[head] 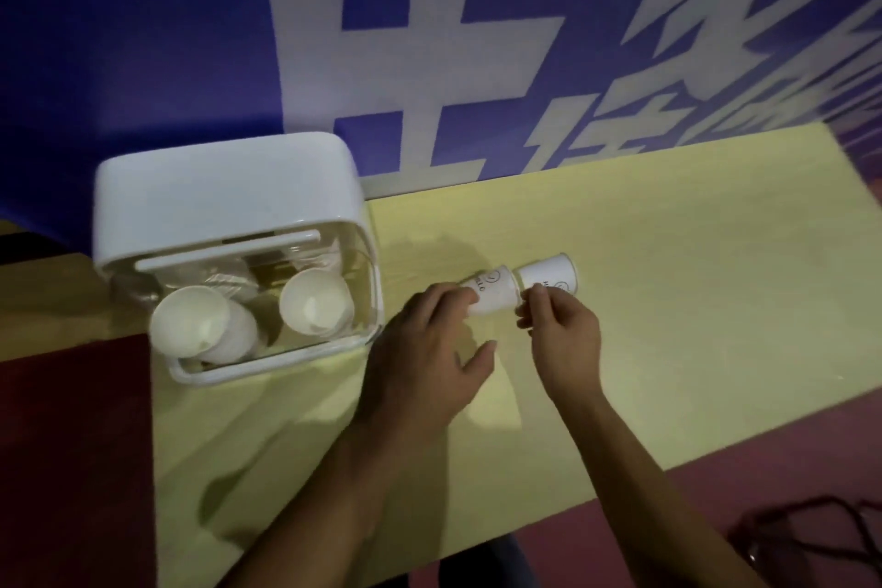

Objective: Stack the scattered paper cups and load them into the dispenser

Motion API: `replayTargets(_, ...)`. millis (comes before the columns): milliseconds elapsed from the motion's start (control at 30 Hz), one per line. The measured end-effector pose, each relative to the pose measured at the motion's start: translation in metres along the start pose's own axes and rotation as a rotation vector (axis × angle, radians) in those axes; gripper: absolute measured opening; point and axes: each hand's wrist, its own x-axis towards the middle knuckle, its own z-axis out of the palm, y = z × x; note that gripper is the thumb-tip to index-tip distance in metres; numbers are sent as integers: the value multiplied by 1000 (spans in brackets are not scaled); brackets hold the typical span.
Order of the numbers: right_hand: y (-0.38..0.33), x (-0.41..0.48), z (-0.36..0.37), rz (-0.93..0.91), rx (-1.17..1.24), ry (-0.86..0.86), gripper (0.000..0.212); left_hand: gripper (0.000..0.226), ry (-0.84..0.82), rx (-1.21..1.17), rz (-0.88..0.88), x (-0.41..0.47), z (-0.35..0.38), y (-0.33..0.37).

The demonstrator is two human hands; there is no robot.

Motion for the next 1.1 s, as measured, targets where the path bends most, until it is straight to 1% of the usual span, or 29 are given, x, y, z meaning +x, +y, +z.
replayTargets(100, 28, 30, -30, 271, 149, 74, 29, 66, -256, 126, -53, 49, 52, 12)
replayTargets(200, 52, 58, -52, 559, 262, 54, 31, 83, -463, 276, -85, 88, 97, 10)
replayTargets(267, 63, 72, -58, 712, 340, 6, 36, 91, -550, 358, -121, 101, 119, -1)
replayTargets(367, 77, 95, -65, 877, 449, -102, 51, 89, -602, 435, -196, 108, 148, -13)
replayTargets(467, 80, 114, -62, 931, 436, -245, 74, 73, -546, 444, -252, 110, 161, -18)
replayTargets(567, 68, 130, -54, 949, 412, -301, 80, 69, -486, 402, -301, 112, 156, -13)
replayTargets(633, 61, 138, -45, 945, 426, -330, 78, 72, -369, 281, -375, 110, 144, -6)
replayTargets(700, 56, 144, -35, 941, 421, -347, 77, 73, -207, 78, -489, 105, 128, 4)
replayTargets(767, 55, 149, -25, 945, 383, -324, 76, 73, -48, -115, -548, 96, 111, 13)
replayTargets(833, 57, 153, -16, 953, 371, -293, 74, 77, 69, -244, -562, 83, 95, 16)
replayTargets(933, 62, 156, -9, 930, 361, -252, 69, 78, 136, -290, -580, 65, 79, 16)
replayTargets(1000, 61, 155, -9, 878, 340, -220, 60, 76, 166, -291, -584, 55, 71, 13)
replayTargets(1067, 54, 149, -9, 767, 266, -163, 54, 74, 185, -290, -591, 49, 61, 12)
replayTargets(1100, 50, 143, -11, 667, 202, -126, 58, 73, 190, -295, -590, 46, 57, 11)
